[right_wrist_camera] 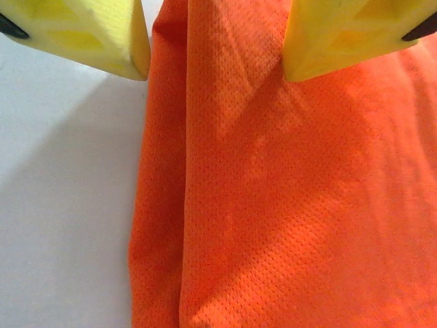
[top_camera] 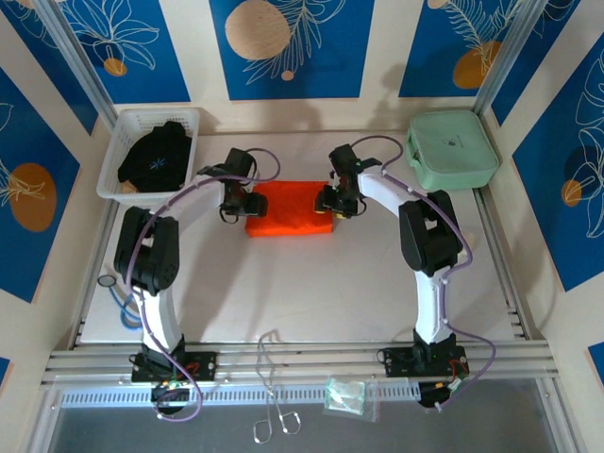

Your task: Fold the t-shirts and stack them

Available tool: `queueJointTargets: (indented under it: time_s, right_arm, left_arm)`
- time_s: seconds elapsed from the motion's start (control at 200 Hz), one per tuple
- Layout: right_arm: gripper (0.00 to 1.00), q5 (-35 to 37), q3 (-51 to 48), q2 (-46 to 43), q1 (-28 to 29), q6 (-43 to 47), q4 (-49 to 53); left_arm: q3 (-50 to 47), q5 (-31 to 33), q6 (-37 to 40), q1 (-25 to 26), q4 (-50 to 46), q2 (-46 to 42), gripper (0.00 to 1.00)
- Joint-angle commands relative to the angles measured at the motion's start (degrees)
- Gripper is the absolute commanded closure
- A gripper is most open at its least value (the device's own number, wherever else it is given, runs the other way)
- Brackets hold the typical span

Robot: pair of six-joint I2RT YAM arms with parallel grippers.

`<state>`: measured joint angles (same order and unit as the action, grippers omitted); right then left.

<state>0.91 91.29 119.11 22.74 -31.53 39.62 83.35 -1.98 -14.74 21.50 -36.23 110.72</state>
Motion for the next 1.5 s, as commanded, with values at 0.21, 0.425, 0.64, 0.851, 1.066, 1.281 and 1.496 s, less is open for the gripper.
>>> queueJointTargets:
  time_s: [0.21,0.425,0.64,0.851,1.066,1.281,1.496]
  right_arm:
    - [0.65,-2.3,-3.4,2.3,-0.7,-1.0,-3.1]
    - [0.94,-3.0,-1.6,5.1,-1.5,-0.8,-3.4]
    - [1.00,-2.4,4.9,8.9,-4.2,0.5,-1.4]
    - [1.00,-5.0,18.3,16.8,-7.4,2.8,2.5]
    - [1.00,-6.5,38.1,28.0,-9.9,4.5,9.6]
    - [1.00,-9.2,54.8,37.9,-12.3,2.8,13.4]
    - [1.00,-12.3,57.7,40.3,-14.1,0.8,10.9]
  left_arm:
    - [1.1,-0.9,-0.8,0.3,1.6,6.9,0.63]
    - [2.7,0.6,-0.1,0.3,1.0,10.2,0.74]
    - [11.8,3.5,2.7,0.2,-4.1,17.0,0.76]
    - [31.9,6.9,6.8,-0.3,-14.1,28.9,0.76]
    - [61.9,9.5,9.7,-1.6,-26.6,43.9,0.72]
    - [69.1,11.2,11.0,-3.1,-22.5,46.7,0.64]
    - [69.1,12.3,12.7,-3.2,-16.6,46.0,0.63]
